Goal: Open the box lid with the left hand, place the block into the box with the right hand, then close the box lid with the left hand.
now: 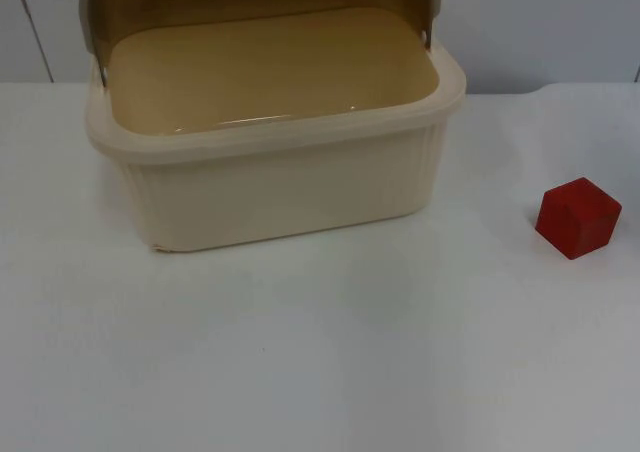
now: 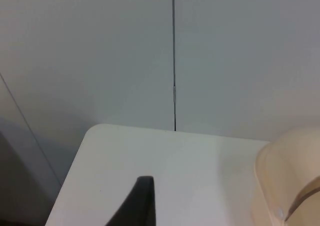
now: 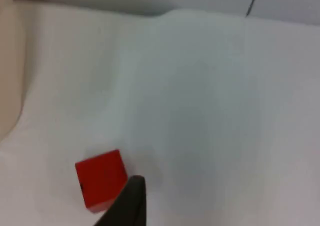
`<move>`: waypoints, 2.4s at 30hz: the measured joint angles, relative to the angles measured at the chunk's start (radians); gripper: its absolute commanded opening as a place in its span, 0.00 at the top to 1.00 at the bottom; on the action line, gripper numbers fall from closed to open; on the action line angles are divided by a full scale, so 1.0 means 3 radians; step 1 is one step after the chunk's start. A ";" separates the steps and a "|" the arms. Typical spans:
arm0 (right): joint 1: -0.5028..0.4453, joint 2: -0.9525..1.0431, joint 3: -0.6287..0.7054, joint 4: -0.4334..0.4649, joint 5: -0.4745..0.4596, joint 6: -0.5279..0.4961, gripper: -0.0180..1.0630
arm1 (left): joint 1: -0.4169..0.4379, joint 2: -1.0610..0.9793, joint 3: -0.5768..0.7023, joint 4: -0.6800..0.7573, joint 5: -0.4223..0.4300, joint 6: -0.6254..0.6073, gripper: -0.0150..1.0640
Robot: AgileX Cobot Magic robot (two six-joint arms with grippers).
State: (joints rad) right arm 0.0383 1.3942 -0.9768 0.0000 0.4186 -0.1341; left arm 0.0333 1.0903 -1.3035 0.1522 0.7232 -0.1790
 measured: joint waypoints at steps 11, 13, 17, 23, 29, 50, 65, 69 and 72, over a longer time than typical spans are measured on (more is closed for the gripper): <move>0.0366 0.0856 0.0000 0.0388 -0.0394 -0.0613 0.01 | 0.0000 0.0000 0.0000 0.0000 0.0000 0.0044 0.01; 0.0409 0.0941 0.0000 0.0397 -0.0500 -0.0618 0.01 | 0.0000 0.0000 0.0000 0.0000 0.0000 0.0044 0.01; 0.0461 0.1274 -0.0005 0.0410 -0.0692 -0.0641 0.01 | 0.0000 0.0000 0.0000 0.0000 0.0000 0.0050 0.01; 0.0461 0.1664 -0.0005 0.0410 -0.0823 -0.0756 0.01 | 0.0000 0.0000 0.0000 0.0052 0.0000 0.0057 0.01; 0.0511 0.1807 -0.0059 0.0404 -0.0987 -0.0897 0.01 | 0.0000 0.0006 0.0000 0.0064 0.0000 0.0057 0.01; 0.0531 0.2141 -0.0547 0.2031 -0.0469 -0.2488 0.01 | 0.0000 0.0024 0.0000 0.0066 0.0000 0.0057 0.01; 0.0531 0.2193 -0.0547 0.2179 -0.0508 -0.2609 0.03 | 0.0000 0.0024 0.0000 0.0066 0.0008 0.0057 0.01; 0.0531 0.2193 -0.0547 0.2179 -0.0511 -0.2609 0.38 | 0.0000 0.0024 0.0000 0.0066 0.0008 0.0057 0.01; 0.0531 0.2193 -0.0547 0.2179 -0.0544 -0.2601 0.69 | 0.0000 0.0024 0.0000 0.0066 0.0008 0.0057 0.01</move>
State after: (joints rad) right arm 0.1976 2.0520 -1.1411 0.6536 0.2554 -0.9143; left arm 0.0333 1.0976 -1.3035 0.1718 0.7255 -0.1619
